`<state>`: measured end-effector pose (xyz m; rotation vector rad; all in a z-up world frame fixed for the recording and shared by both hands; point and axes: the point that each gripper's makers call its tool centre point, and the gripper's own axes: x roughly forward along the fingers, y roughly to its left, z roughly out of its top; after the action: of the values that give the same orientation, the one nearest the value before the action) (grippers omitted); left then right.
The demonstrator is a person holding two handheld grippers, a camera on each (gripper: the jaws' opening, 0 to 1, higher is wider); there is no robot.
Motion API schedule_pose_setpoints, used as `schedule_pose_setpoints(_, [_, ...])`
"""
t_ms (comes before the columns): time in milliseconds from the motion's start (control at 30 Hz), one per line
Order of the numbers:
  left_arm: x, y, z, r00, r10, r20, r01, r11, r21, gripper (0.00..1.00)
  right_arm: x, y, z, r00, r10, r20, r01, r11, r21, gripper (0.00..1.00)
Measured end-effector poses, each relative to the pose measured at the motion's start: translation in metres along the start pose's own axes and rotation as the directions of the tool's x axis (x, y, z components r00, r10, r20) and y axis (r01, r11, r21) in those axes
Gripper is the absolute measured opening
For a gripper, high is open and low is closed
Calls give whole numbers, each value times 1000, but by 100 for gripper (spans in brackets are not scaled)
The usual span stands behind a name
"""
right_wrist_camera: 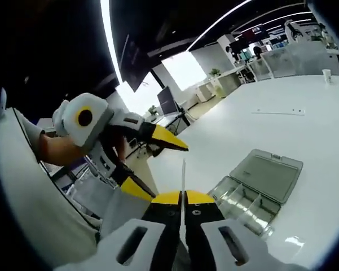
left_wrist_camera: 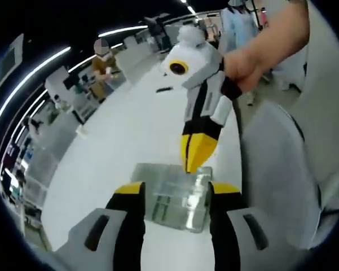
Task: Insert the divider into the dual guide fixture by aligning both edges with the guide slots and pushing it downward to the bottom, including one-sided entry, uneven engagement, binding, and posture correction.
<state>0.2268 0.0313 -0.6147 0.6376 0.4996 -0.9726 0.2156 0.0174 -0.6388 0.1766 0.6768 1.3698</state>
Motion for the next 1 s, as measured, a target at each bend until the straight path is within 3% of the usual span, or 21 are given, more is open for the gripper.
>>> schedule_pose_setpoints(233, [-3,3,3,998,-67,-1,67,997,-39,33,0,3,-3,1000,9,-17,-11,997,-75,0])
schedule_pose_setpoints(333, [-3,-1,2,993,-115,-14,114,992,-59,30,0,6,-2,1000,19,-23,-22,990,-142,0])
schedule_pose_setpoints(567, [-2,-6,2,984,-173,-28,171,983,-66,22,1,11,-4,999,30,-40,-38,979,-201,0])
schedule_pose_setpoints(800, [-2,-14,-1,971,-236,-43,231,969,-89,13,2,16,-8,997,47,-61,-62,960,-274,0])
schedule_pose_setpoints(1000, [-3,-23,-3,957,-282,-63,275,956,-97,10,2,22,-11,995,63,-78,-85,940,-331,0])
